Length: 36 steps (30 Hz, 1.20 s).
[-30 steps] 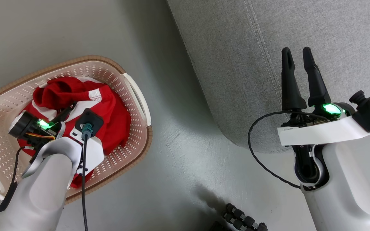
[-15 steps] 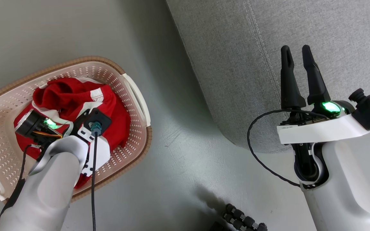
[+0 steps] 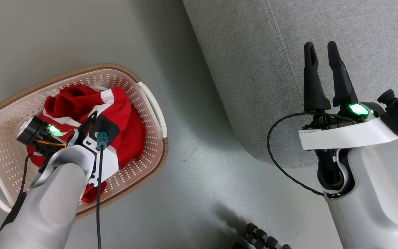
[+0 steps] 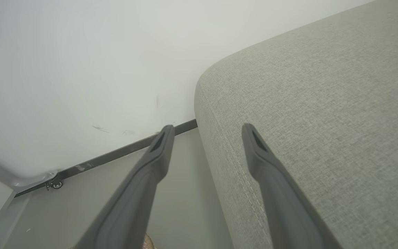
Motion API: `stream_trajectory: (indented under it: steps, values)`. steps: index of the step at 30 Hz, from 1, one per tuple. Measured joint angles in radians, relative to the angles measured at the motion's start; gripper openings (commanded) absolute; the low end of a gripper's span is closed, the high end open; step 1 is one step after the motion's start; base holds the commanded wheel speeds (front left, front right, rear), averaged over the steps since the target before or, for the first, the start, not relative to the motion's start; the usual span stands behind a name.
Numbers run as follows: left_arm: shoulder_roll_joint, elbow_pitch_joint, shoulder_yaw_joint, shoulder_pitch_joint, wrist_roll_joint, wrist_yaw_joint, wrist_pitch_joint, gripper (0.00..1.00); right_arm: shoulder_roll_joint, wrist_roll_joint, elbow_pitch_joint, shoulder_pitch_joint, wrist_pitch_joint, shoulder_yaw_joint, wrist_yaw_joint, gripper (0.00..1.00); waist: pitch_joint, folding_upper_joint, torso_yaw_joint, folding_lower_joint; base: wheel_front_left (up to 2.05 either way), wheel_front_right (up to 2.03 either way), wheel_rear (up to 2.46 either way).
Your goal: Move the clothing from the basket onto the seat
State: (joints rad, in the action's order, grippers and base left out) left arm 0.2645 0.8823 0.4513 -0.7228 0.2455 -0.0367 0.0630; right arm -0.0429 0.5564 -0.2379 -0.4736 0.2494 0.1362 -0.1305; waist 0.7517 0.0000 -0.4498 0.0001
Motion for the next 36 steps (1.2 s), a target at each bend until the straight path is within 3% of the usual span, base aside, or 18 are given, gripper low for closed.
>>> stream_trajectory:
  steps: [10, 28, 36]
  values:
    - [-0.017, -0.039, -0.008, 0.003, -0.005, -0.034, 0.061, 0.00, 0.000, -0.029, -0.027, -0.003, 0.000, 0.001, 0.000, 1.00, -0.037, 0.0000, 0.031, 0.0000, 0.00, 0.00, 0.00]
    - [-0.061, -0.160, -0.086, 0.073, -0.092, -0.148, 0.168, 0.00, -0.002, -0.150, -0.070, -0.044, 0.002, -0.012, 0.000, 1.00, -0.149, 0.0000, 0.125, 0.0000, 0.00, 0.00, 0.00]
    - [-0.081, -0.227, -0.094, 0.107, -0.121, -0.150, 0.184, 0.00, -0.004, -0.201, -0.100, -0.043, 0.006, -0.025, 0.000, 1.00, -0.212, 0.0000, 0.167, -0.0001, 0.00, 0.00, 0.00]
